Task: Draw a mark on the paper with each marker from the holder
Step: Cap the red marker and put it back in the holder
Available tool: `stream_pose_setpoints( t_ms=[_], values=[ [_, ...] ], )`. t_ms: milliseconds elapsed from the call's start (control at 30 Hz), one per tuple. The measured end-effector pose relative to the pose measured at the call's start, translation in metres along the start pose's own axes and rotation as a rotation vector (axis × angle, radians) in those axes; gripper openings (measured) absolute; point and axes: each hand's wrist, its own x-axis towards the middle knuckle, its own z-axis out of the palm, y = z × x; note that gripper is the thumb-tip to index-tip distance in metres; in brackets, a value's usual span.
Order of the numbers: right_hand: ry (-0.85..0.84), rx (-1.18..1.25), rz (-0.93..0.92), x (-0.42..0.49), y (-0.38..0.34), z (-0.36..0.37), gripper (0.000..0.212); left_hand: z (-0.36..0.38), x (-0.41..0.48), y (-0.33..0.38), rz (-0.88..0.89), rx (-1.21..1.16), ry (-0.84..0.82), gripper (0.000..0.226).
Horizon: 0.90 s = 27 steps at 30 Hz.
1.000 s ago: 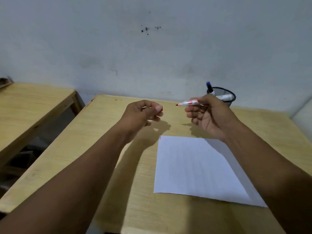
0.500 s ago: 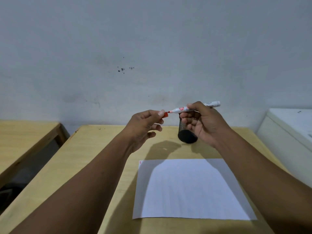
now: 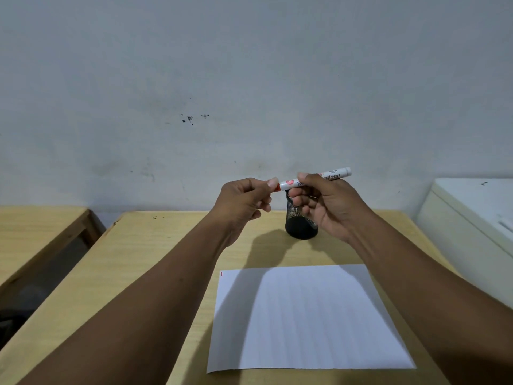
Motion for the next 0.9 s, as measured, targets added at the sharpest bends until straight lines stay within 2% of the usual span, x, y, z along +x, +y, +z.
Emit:
stream_pose_setpoints(
  t_ms=[133,200,267,333,433,667,833,900],
  values=[
    [-0.023,-0.028,0.033,0.015,-0.003,-0.006,0.02,0.005,0.015,-0.002,0.042,0.017,0.048,0.028],
    [-0.031,-0.209,0.095,0.022,-0.011,-0.012,0.028,0.006,0.021,-0.003,0.074,0.108,0.083,0.025],
    [-0.018,-0.488,0.185,0.028,-0.023,-0.021,0.041,0.009,0.029,-0.003,0.115,0.208,0.139,0.026],
    [0.035,-0.706,0.232,0.034,-0.034,-0.032,0.05,0.012,0.04,0.001,0.176,0.323,0.172,0.026],
    [0.122,-0.851,0.215,0.04,-0.045,-0.047,0.045,0.017,0.056,0.004,0.251,0.507,0.181,0.021],
    [0.109,-1.001,0.177,0.04,-0.036,-0.056,0.026,0.031,0.066,-0.009,0.36,0.905,0.06,0.021],
    [0.1,-0.967,0.143,0.043,-0.029,-0.061,0.022,0.034,0.067,-0.023,0.358,0.946,0.058,0.038],
    [0.103,-0.957,0.133,0.043,-0.026,-0.062,0.021,0.034,0.067,-0.022,0.314,0.918,0.043,0.035]
  ],
)
